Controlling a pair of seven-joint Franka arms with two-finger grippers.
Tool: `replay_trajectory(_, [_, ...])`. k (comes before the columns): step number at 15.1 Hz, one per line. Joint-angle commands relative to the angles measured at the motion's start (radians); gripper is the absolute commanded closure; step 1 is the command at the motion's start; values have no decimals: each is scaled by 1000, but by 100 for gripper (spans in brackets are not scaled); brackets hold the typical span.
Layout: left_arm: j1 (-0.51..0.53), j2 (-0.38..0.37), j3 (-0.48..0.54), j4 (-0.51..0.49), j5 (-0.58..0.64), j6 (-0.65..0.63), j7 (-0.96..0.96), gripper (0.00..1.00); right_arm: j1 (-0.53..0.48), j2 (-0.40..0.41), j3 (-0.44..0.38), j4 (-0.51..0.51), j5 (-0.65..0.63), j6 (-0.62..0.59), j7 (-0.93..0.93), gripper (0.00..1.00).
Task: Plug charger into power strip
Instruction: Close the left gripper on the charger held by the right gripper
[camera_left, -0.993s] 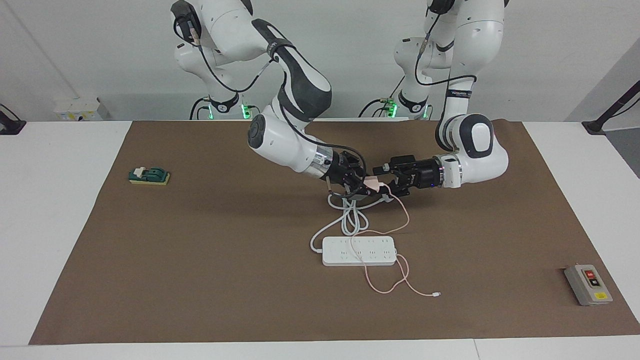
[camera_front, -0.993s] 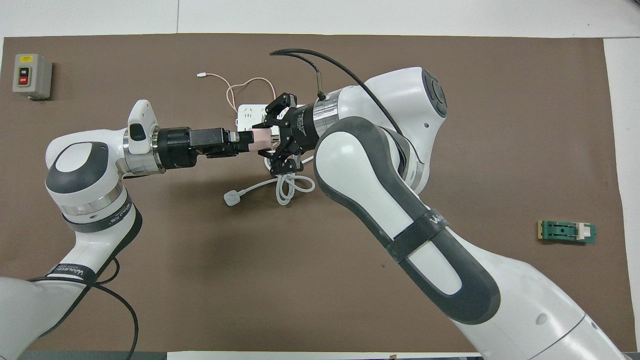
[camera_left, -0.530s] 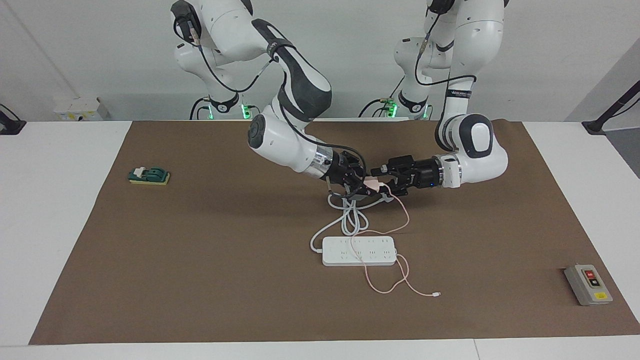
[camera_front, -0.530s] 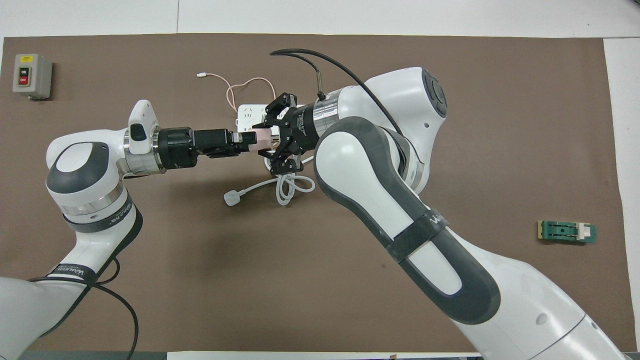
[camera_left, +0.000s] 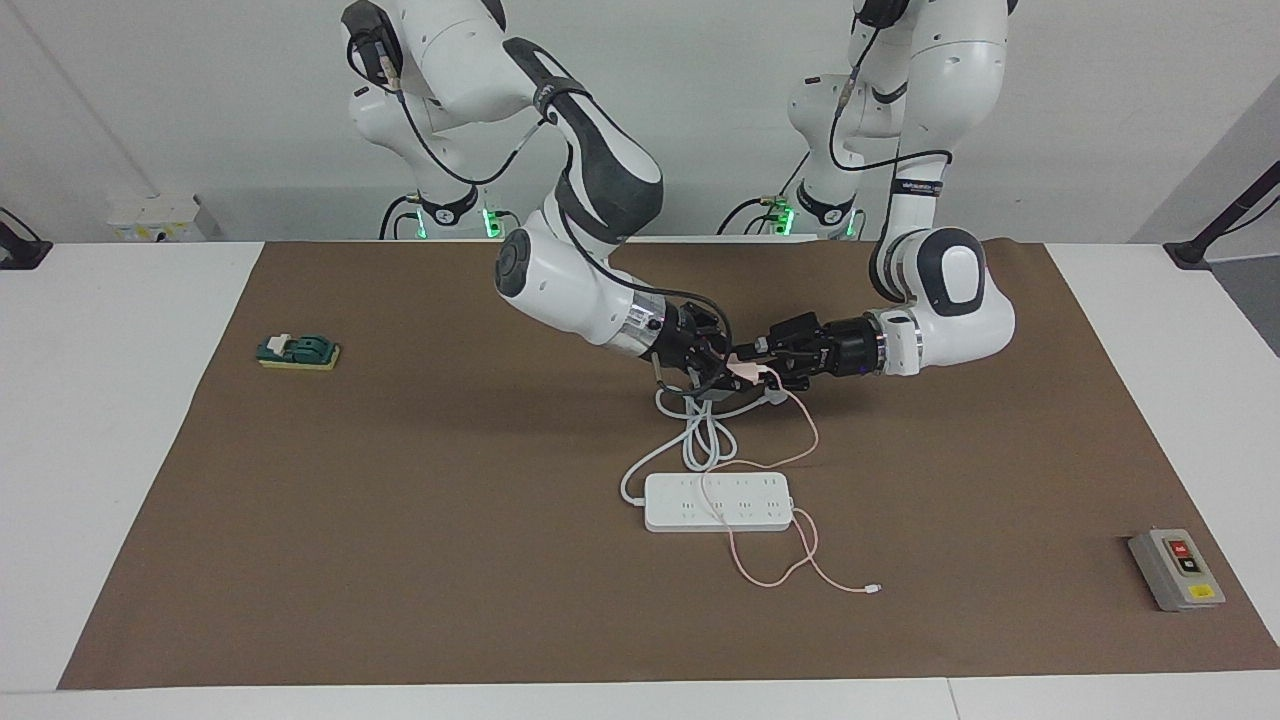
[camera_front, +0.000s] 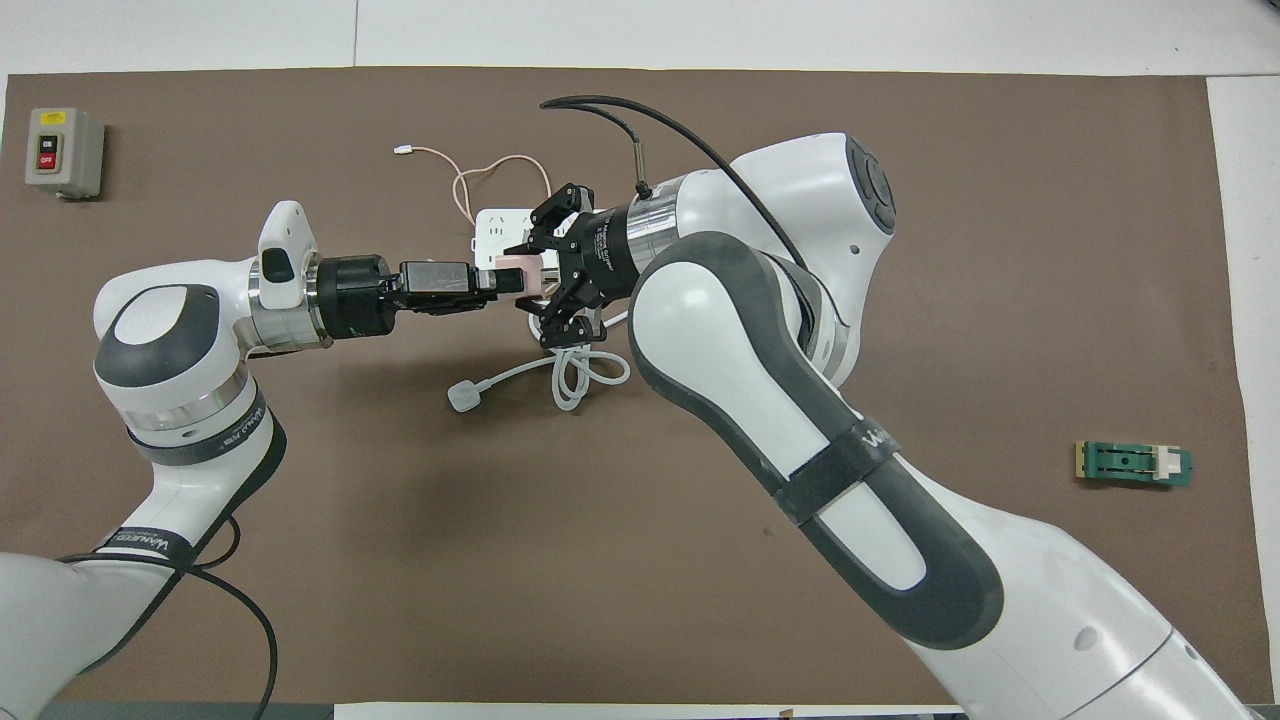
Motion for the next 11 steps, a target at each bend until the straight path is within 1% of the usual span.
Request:
replay_trajectory(1, [-14, -2, 12, -8, -10, 3, 22, 100, -2, 11, 0, 15, 18, 3, 18, 100])
replay_trajectory(4, [-3, -2, 12, 2, 23, -1, 22, 100, -2, 11, 0, 15, 20, 5, 18, 100])
replay_trajectory(5, [2, -2, 12, 11, 31, -5, 21, 100, -5, 10, 0, 15, 17, 5, 24, 17])
replay_trajectory(6, [3, -1, 13, 18, 34, -6, 19, 100, -5, 11, -1, 15, 10, 3, 41, 0])
replay_trajectory(7, [3, -1, 14, 20, 39, -8, 18, 100, -8, 11, -3, 15, 10, 9, 62, 0])
replay_trajectory(10, [20, 2, 14, 55, 103, -6, 16, 100, -25, 8, -10, 24, 10, 0, 78, 0])
replay_trajectory(11, [29, 2, 15, 66, 127, -5, 13, 100, -40, 8, -10, 54, 6, -6, 84, 0])
